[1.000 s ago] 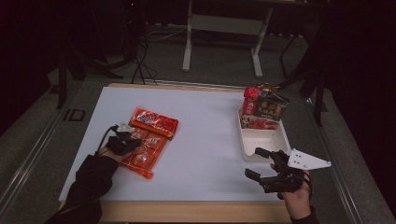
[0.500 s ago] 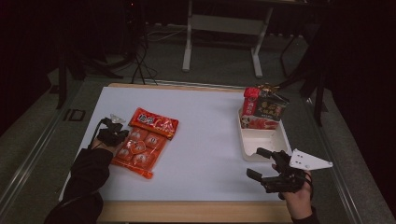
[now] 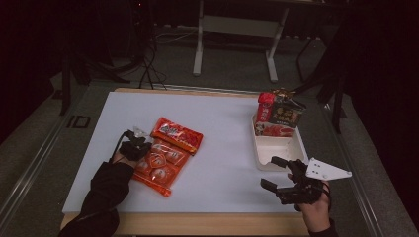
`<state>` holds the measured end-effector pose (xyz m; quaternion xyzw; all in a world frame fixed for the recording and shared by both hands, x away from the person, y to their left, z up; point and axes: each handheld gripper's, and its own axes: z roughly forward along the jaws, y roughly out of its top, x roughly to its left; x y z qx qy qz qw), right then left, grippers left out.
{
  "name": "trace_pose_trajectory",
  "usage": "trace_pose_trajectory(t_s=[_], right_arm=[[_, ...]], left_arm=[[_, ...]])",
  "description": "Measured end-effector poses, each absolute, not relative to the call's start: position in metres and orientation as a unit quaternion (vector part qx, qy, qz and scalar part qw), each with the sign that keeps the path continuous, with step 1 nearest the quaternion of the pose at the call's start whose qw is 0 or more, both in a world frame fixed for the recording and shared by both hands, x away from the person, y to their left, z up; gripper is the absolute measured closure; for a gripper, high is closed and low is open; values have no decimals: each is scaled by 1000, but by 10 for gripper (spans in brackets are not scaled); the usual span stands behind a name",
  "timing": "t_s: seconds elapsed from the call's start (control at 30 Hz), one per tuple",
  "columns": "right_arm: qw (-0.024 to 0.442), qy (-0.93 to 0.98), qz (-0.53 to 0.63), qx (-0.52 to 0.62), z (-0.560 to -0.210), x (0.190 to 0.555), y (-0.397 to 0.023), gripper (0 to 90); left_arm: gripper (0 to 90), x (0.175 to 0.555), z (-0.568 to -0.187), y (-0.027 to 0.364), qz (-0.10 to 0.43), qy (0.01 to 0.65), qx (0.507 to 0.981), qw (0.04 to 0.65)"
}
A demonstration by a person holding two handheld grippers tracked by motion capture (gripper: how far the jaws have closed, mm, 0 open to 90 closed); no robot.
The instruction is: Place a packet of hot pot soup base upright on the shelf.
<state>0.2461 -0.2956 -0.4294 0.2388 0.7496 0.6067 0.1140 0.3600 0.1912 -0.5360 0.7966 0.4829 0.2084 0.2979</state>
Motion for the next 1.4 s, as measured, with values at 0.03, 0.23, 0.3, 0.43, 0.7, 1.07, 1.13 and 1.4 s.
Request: trace_pose_trajectory(t_s=[0.03, 0.23, 0.3, 0.43, 0.7, 1.07, 1.13, 1.4], right_arm=[[113, 749, 607, 239, -429, 246, -296, 147], [113, 748, 609, 239, -429, 246, -296, 147], [112, 748, 609, 239, -429, 246, -296, 147], [110, 749, 608, 238, -429, 246, -296, 147], [112, 748, 609, 239, -428, 246, -298, 147], [111, 749, 609, 237, -428, 246, -295, 147], [109, 750, 608, 238, -428, 246, -294, 147], [107, 752, 606, 238, -429, 247, -293, 148]], left_arm=[[900, 358, -536, 186, 206, 478, 799, 299], [900, 350, -534, 165, 194, 470, 808, 296], [900, 348, -533, 161, 195, 468, 810, 296], [900, 344, -533, 158, 190, 461, 813, 301], [900, 340, -526, 173, 174, 429, 828, 316], [899, 316, -524, 201, 134, 403, 853, 304], [899, 314, -528, 202, 126, 399, 857, 301], [900, 312, -528, 194, 128, 408, 853, 300]])
